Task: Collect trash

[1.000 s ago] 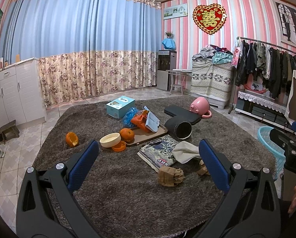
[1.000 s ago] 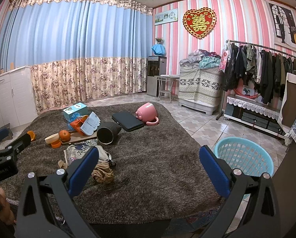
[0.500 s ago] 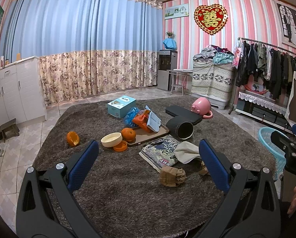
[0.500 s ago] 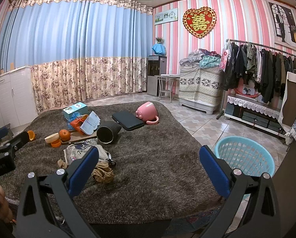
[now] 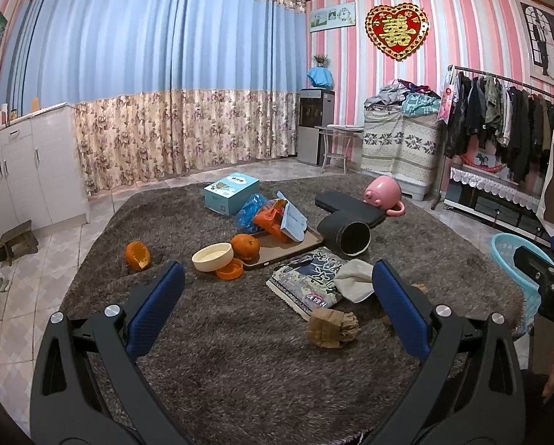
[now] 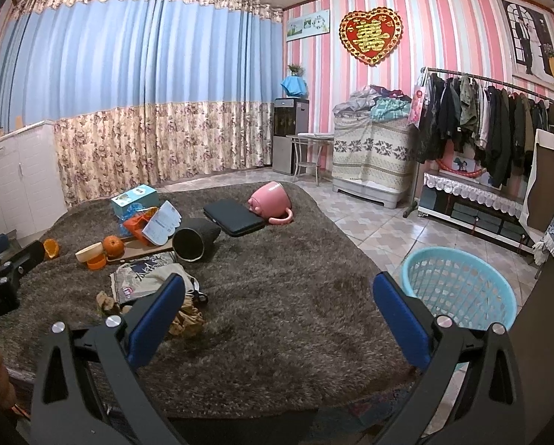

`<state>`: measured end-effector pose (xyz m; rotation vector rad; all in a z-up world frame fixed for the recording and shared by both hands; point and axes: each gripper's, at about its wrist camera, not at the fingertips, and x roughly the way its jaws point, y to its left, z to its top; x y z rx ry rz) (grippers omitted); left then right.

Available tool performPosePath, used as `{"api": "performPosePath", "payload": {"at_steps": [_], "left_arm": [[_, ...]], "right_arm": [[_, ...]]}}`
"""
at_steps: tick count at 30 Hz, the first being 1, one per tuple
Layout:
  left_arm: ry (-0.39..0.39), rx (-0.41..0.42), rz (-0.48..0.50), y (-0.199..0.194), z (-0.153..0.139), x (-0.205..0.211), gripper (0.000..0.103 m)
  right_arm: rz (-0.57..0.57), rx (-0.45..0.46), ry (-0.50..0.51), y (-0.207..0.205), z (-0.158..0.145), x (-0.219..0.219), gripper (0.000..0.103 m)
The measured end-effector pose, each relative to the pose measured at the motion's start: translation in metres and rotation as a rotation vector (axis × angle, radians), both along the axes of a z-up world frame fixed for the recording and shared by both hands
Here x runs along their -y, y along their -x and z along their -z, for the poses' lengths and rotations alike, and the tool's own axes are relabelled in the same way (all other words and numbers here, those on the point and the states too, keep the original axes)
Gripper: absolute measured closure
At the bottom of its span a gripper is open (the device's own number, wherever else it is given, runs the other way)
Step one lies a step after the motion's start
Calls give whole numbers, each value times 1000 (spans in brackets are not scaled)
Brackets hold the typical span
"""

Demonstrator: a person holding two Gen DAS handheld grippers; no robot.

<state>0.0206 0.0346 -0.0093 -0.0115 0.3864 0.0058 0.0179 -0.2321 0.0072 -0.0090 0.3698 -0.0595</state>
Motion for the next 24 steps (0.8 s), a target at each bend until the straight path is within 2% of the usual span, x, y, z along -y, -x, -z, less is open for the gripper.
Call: {"api": "performPosePath", "payload": {"at_steps": [14, 24], "left_arm": [[1, -14, -30, -11, 16, -1, 5], [13, -61, -63, -28, 32, -19, 5]], "right_arm": [[-10, 3, 33, -12, 13, -6, 4], [-67, -43, -9, -27, 30, -14, 4]]}}
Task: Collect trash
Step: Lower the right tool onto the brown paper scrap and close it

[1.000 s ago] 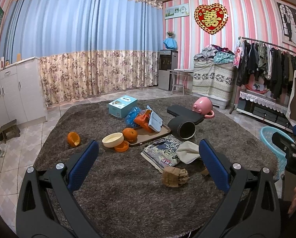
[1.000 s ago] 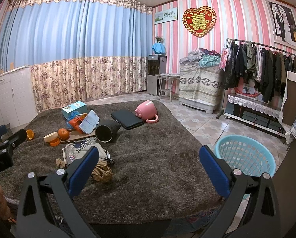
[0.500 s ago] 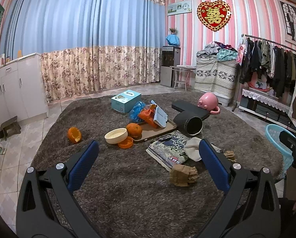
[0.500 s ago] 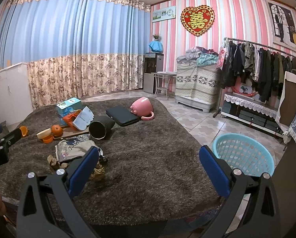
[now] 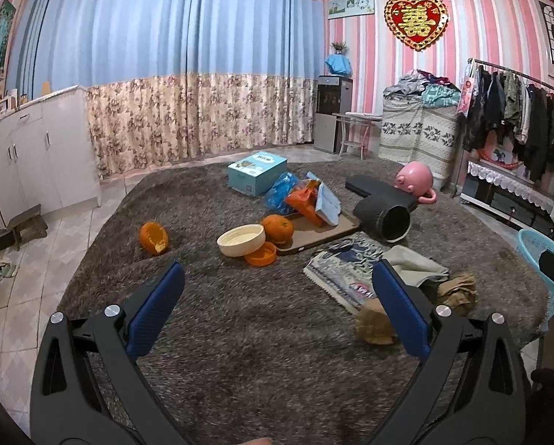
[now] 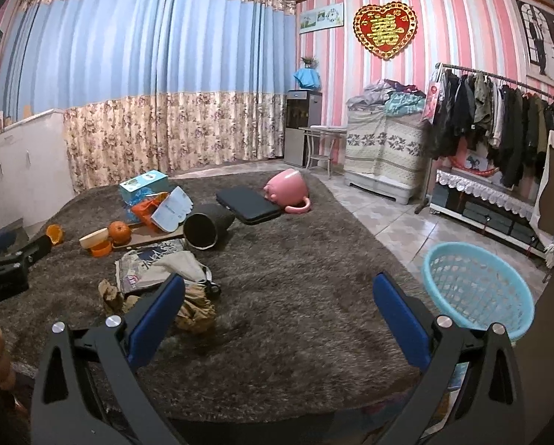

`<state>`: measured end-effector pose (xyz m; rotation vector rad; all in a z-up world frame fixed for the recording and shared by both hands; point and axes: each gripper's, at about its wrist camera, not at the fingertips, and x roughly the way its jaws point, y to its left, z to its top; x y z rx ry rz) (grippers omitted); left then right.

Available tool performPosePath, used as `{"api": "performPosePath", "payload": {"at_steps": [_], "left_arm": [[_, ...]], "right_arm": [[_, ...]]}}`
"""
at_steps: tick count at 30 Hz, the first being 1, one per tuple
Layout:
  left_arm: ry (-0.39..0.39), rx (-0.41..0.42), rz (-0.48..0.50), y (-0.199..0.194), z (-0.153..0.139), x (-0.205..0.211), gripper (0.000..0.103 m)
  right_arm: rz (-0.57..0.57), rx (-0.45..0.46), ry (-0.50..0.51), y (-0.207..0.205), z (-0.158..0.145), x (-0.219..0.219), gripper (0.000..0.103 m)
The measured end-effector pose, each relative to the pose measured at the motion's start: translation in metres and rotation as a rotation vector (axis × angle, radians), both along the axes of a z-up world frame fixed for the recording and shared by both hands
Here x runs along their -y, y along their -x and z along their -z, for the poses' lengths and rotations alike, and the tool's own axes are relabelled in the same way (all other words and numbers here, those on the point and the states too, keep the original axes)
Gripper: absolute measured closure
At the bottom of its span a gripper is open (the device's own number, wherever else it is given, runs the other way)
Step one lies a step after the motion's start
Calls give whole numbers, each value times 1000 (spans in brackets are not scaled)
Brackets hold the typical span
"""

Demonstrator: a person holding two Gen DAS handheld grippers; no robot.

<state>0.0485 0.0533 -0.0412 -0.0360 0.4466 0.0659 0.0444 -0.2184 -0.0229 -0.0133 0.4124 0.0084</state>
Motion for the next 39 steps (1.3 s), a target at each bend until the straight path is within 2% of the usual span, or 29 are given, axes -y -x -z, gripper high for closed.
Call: {"api": "performPosePath", "payload": {"at_steps": [6, 16, 21, 23, 25, 31, 39], "left_arm": [[36, -36, 6, -11, 13, -16, 5], [32, -38, -69, -14, 31, -31, 5], [42, -60, -60, -17, 39, -28, 5], [39, -60, -57, -16, 42, -26, 5], [46, -69, -46, -16, 42, -20, 5], [55, -96, 37, -17, 45, 9, 5], [29, -142, 145, -31, 57, 59, 5]], "right_arm": [[-75, -77, 1, -21, 19, -14, 4], [-154, -184, 14, -54, 46, -37, 6], [-220, -241, 31, -65, 55, -50, 30], [-268, -245, 18, -66, 57, -54, 49], [-297, -236, 7, -63, 54, -53, 60], [-309, -213, -52, -48, 45, -38, 61], [-207, -190, -65, -38, 39, 4, 61]]}}
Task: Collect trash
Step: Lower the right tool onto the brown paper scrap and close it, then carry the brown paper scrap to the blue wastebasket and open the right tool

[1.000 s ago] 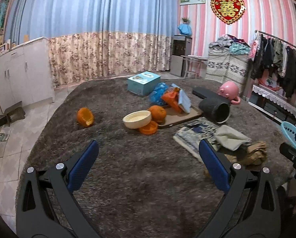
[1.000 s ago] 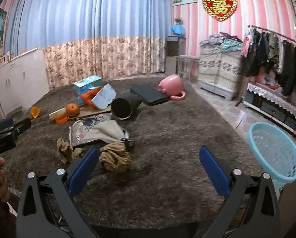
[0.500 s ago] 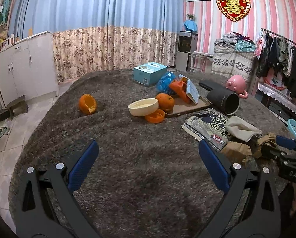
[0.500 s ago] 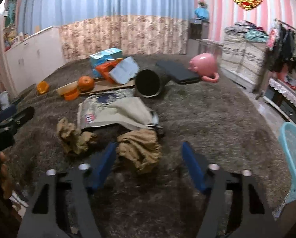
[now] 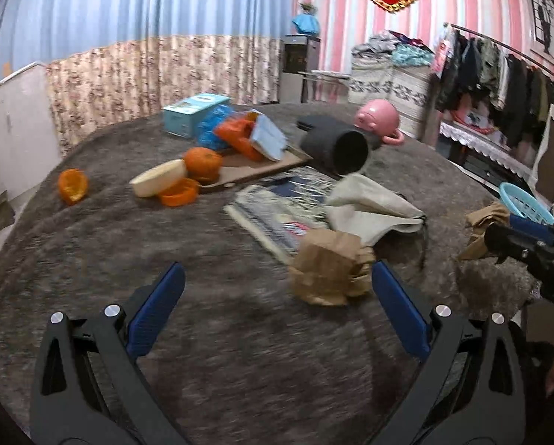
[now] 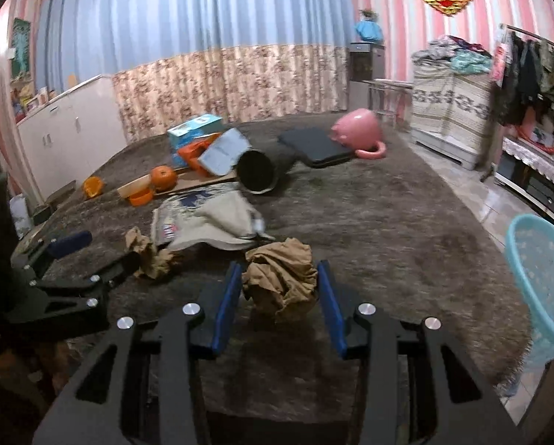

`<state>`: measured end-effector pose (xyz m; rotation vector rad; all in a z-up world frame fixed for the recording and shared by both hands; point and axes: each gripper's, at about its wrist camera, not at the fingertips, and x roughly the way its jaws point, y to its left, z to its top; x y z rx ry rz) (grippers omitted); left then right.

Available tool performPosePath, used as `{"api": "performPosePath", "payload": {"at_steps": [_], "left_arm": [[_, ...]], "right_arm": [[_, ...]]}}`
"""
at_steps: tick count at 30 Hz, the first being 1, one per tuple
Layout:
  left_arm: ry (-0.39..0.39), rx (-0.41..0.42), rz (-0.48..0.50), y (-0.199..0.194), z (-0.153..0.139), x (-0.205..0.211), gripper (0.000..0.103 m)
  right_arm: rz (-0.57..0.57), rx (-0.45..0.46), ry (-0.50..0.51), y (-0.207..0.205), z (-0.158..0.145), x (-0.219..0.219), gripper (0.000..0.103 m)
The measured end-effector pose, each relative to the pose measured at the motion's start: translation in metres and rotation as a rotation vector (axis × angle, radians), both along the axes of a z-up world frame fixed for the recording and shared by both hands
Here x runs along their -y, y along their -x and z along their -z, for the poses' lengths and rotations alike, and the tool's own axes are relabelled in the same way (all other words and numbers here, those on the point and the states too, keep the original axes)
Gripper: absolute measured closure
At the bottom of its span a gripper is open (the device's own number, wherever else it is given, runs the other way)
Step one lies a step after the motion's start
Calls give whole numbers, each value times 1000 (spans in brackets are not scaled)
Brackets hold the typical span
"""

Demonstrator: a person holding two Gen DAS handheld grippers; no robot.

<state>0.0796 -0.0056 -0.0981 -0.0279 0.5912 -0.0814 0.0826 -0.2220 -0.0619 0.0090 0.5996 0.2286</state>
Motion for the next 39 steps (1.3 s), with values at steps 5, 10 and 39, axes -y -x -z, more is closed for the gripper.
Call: {"api": "performPosePath", "payload": {"at_steps": [5, 10, 39], "left_arm": [[15, -14, 49, -11, 2, 13, 29], [29, -53, 97, -11, 9, 16, 52], [76, 200, 489, -22, -151, 208, 55]], "right_arm": [[40, 16, -24, 3, -4, 17, 61], [61, 28, -31, 5, -6, 24, 61], [584, 192, -49, 68, -80, 215, 61]]}}
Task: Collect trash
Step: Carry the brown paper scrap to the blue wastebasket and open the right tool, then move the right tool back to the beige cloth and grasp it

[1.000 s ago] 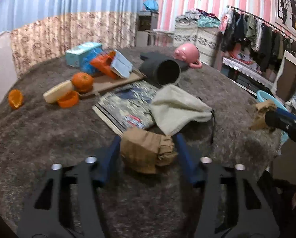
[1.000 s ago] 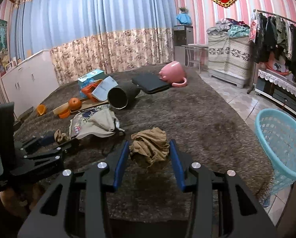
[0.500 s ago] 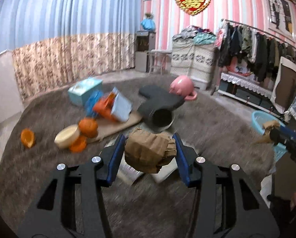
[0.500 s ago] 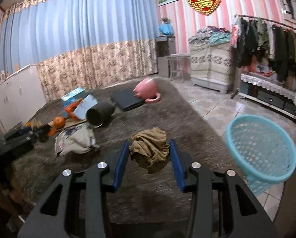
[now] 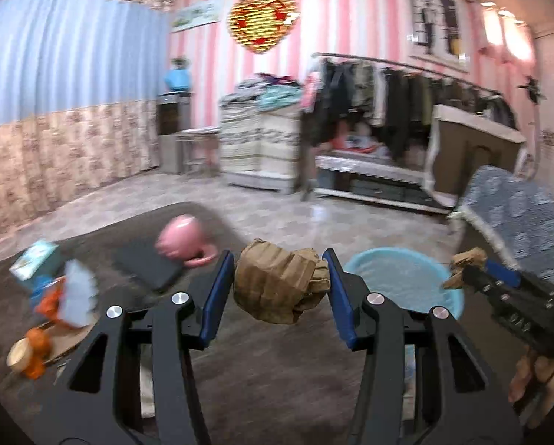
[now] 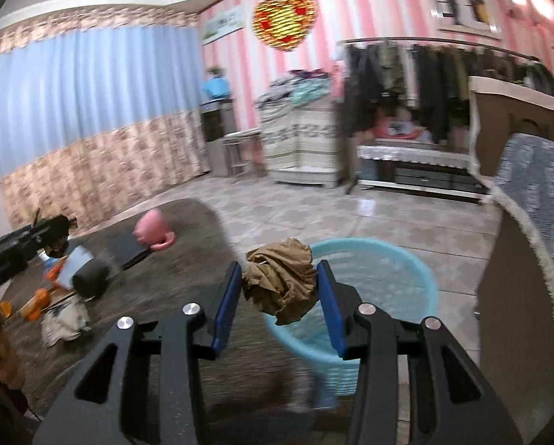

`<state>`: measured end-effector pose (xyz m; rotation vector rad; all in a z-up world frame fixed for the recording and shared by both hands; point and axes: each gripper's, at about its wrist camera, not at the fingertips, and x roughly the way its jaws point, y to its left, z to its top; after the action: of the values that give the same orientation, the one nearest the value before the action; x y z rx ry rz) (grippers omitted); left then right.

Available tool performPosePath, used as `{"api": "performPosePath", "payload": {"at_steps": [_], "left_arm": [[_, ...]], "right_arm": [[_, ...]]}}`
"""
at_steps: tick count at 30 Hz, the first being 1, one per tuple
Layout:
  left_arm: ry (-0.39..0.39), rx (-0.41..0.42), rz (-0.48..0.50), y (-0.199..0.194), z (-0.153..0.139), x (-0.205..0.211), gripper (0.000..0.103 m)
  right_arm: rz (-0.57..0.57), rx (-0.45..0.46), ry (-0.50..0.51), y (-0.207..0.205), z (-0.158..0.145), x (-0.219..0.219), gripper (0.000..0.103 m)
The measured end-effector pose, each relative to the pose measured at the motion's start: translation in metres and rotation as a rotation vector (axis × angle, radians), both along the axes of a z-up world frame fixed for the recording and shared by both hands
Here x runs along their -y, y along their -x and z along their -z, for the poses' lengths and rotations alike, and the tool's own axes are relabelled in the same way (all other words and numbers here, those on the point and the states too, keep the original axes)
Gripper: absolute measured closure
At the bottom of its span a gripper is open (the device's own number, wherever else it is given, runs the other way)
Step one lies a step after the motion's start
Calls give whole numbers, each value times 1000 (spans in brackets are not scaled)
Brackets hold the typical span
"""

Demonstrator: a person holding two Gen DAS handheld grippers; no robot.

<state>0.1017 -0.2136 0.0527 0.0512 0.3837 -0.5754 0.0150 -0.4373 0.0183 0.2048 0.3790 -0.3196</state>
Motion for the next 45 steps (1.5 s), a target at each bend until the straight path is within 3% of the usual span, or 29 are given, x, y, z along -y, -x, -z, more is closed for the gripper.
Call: {"api": "performPosePath", "payload": {"at_steps": [6, 12, 16, 22, 25, 26, 29, 40, 42, 43, 45], "left_arm": [[-2, -53, 130, -17, 5, 73, 55], [-99, -100, 205, -50, 47, 146, 55], [-186, -87, 248, -67, 79, 189, 55], [-233, -135, 290, -95, 110, 237, 54], [-250, -150, 286, -102, 118, 238, 46], [-252, -154, 284, -104, 120, 238, 38], [-247, -133, 247, -111, 120, 229, 27], [-204, -37, 43, -110, 86, 152, 12], [-197, -31, 20, -108, 79, 139, 11], [-193, -24, 2, -106, 75, 131, 11], [-185, -21, -20, -102, 69, 119, 10]], "right_arm": [[102, -19, 10, 12, 2, 44, 61], [179, -50, -12, 6, 23, 80, 61], [209, -64, -40, -4, 38, 99, 61], [236, -111, -59, -23, 64, 119, 61], [232, -134, -70, -28, 74, 121, 61], [229, -139, -74, -31, 76, 122, 61], [217, -147, -86, -39, 81, 122, 61], [148, -162, -82, -79, 88, 106, 59], [146, -167, -65, -85, 87, 103, 45], [149, -164, -53, -86, 86, 101, 31], [143, -168, -39, -87, 85, 97, 28]]}}
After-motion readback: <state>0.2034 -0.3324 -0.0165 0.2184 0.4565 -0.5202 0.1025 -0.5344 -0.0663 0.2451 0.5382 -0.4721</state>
